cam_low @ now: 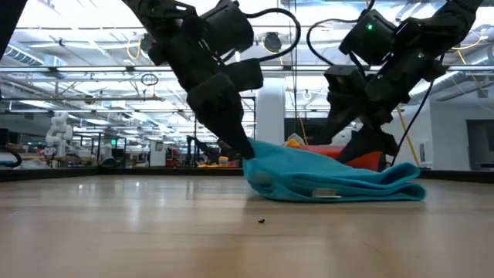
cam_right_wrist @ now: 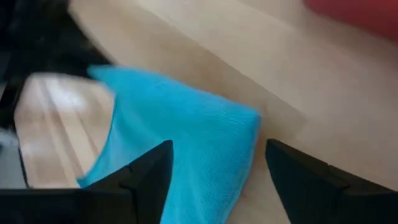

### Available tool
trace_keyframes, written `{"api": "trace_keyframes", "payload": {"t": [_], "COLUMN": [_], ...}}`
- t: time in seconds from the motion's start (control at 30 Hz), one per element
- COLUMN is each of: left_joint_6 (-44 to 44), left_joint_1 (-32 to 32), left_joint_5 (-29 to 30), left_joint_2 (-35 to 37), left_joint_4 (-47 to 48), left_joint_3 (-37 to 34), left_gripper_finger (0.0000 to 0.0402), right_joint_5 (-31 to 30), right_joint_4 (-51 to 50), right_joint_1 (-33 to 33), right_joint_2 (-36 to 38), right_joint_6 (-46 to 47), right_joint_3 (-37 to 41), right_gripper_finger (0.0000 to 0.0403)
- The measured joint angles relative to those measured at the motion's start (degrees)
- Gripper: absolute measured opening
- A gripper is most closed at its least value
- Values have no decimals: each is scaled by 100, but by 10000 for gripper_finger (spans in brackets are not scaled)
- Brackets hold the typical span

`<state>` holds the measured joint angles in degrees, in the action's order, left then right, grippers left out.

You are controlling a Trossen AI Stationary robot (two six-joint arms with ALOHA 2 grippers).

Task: Fold microfiber towels
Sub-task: Fold the blue microfiber cloth

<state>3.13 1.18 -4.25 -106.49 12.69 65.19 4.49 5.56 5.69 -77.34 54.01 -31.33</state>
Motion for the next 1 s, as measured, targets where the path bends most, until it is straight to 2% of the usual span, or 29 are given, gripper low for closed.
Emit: {"api": "trace_keyframes", "payload": {"t": [0.17,0.37,0.5,0.87,1.0], "left_joint_6": [298,564,925,1538,1774], "left_joint_1": [-139,-422,-664,-1008,-1117], "left_joint_5": [309,611,1138,1932,2035], "left_joint_2": [47,45,45,45,45], "left_joint_4": [97,279,266,430,439], "left_joint_3": [0,75,242,485,485], "left_gripper_finger": [16,7,11,6,8], "right_joint_5": [0,5,210,345,850], "right_joint_4": [198,435,742,777,789], "right_joint_1": [-9,-13,28,268,403], "right_joint_2": [37,37,33,9,-55], "right_joint_6": [-1601,-3030,-3624,-4791,-5194], "right_joint_3": [-2,-2,-2,-2,-2], "right_gripper_finger": [284,288,283,281,281]}}
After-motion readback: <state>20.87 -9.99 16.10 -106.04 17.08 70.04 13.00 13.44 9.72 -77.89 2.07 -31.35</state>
